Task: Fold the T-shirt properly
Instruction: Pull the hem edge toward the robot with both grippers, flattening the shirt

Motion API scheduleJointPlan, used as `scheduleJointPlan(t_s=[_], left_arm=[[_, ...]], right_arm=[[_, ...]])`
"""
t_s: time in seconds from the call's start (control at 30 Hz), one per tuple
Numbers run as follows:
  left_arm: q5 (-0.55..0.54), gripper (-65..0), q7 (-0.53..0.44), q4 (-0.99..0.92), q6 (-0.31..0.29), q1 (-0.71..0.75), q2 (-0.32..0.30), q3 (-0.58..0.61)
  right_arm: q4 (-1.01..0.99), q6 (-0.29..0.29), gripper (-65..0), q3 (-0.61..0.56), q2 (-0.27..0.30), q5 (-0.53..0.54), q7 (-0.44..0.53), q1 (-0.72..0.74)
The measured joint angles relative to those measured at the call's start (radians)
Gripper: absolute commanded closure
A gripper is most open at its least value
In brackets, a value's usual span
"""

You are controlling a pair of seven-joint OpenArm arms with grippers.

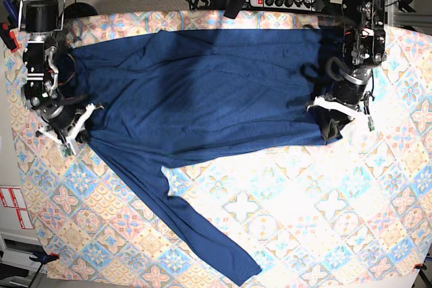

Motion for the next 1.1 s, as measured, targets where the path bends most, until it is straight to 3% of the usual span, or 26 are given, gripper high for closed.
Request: scheduleJointPlan(t_s=[0.43,1.1], left_arm=[[0.0,0.0,0.0,0.005,-0.01,0.089,-0.005,-0.095],[0.008,0.0,0.003,0.004,-0.007,0.175,-0.005,-0.092]], right_arm=[[0.214,0.0,-0.7,0.154,0.005,-0.004,-0.008,-0.21],[0.258,0.001,-0.7,0.156,0.003,-0.004,0.004,-0.301]])
